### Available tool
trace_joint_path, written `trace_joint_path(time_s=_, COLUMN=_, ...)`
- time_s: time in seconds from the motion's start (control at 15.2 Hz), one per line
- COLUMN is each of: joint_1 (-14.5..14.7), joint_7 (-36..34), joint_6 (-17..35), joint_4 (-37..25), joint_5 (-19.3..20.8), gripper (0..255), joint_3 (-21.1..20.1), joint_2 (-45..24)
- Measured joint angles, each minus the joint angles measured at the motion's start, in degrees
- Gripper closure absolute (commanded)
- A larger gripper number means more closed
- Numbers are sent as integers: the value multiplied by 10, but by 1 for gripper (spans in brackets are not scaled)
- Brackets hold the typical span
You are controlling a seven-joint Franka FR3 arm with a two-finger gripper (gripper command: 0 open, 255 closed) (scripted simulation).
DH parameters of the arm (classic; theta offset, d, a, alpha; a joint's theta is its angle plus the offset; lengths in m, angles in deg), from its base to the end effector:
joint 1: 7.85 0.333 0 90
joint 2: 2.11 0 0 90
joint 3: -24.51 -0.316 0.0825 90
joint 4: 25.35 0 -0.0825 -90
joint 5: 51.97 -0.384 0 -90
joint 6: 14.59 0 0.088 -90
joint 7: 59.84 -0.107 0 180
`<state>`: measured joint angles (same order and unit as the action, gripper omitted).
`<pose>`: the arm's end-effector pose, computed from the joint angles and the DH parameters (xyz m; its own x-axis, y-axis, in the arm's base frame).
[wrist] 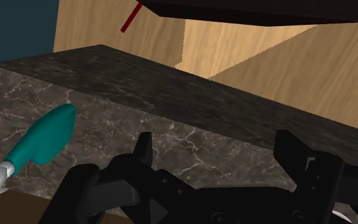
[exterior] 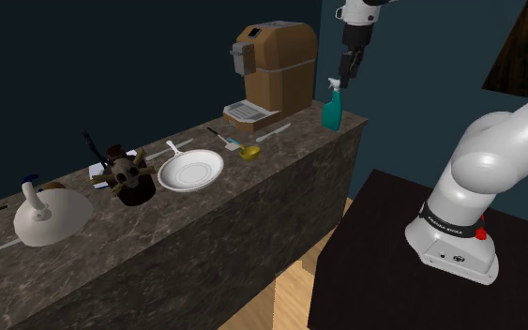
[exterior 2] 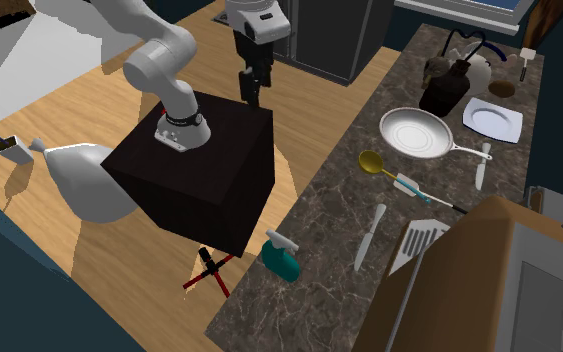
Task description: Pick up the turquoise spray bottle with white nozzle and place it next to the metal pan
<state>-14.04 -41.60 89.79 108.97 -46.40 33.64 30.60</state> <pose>0.3683 -0.1177 0.5411 0.9946 0.0964 0.0382 0.0956 -0.9952 0.0224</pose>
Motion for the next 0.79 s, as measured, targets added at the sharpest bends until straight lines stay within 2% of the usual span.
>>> trace_joint_path(time_s=0.4, joint_1=-17, joint_7=63, joint_6=65, joint_4=-36, joint_5=17, gripper=0, joint_3=57, joint_2=-88)
trace_joint_path(time_s=0.79, joint_1=-29, joint_7=130, joint_6=126, joint_4=-91, joint_5=6, gripper=0, joint_3=109, joint_2=-192)
